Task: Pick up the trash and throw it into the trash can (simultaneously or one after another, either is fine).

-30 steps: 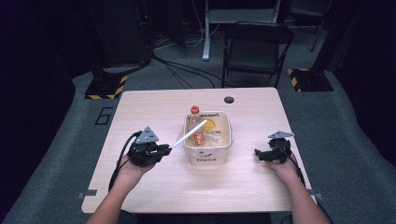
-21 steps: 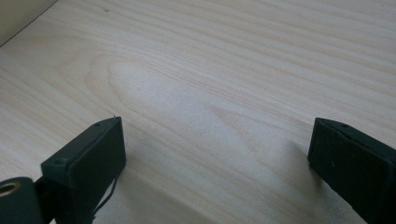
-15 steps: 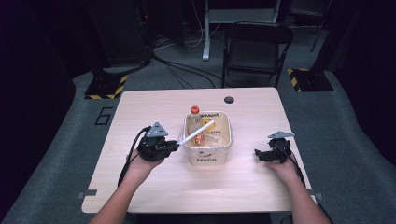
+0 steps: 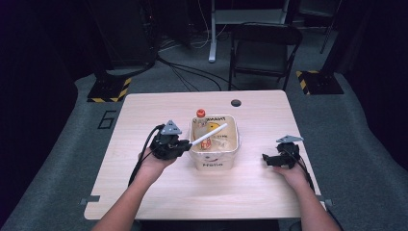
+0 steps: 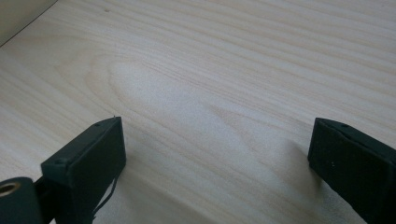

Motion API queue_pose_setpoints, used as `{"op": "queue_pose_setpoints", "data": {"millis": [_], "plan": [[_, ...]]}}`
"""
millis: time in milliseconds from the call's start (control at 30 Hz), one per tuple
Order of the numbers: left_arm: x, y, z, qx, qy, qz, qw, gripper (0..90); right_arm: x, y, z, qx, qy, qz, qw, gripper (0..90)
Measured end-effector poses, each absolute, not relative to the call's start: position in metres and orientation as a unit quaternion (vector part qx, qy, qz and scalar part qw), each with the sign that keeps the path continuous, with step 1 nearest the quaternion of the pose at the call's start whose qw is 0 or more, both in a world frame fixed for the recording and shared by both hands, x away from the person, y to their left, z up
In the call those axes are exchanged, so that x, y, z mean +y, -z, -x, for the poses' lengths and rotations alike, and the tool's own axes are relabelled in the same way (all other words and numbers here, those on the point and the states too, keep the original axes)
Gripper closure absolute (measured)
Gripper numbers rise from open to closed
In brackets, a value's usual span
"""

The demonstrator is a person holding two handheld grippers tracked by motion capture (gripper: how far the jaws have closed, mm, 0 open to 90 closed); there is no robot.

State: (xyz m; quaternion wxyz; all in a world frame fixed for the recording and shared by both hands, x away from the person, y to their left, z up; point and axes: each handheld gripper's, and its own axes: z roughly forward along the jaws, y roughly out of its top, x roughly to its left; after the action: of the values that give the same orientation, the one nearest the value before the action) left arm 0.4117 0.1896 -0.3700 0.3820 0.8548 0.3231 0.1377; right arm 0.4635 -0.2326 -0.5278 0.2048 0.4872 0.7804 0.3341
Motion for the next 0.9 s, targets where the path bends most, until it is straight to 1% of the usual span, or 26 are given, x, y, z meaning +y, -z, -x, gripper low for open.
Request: {"op": "queue_pose_setpoints", "data": {"millis": [733,767,900], "plan": [[0.173,0.376,-0.432,0.336,-0.135,-0.852,0.378,77.2,-0.233,0.528,-0.464,0.780,-0.334,-0.487,0.205,3.3],[0.172,0.376,-0.432,0.337,-0.134,-0.851,0.380,76.3,-0.233,0.528,-0.464,0.780,-0.335,-0.488,0.205,3.3],[0.174,0.374,-0.431,0.337,-0.137,-0.847,0.388,66.6,-0.233,0.528,-0.464,0.781,-0.335,-0.487,0.205,3.3]]}}
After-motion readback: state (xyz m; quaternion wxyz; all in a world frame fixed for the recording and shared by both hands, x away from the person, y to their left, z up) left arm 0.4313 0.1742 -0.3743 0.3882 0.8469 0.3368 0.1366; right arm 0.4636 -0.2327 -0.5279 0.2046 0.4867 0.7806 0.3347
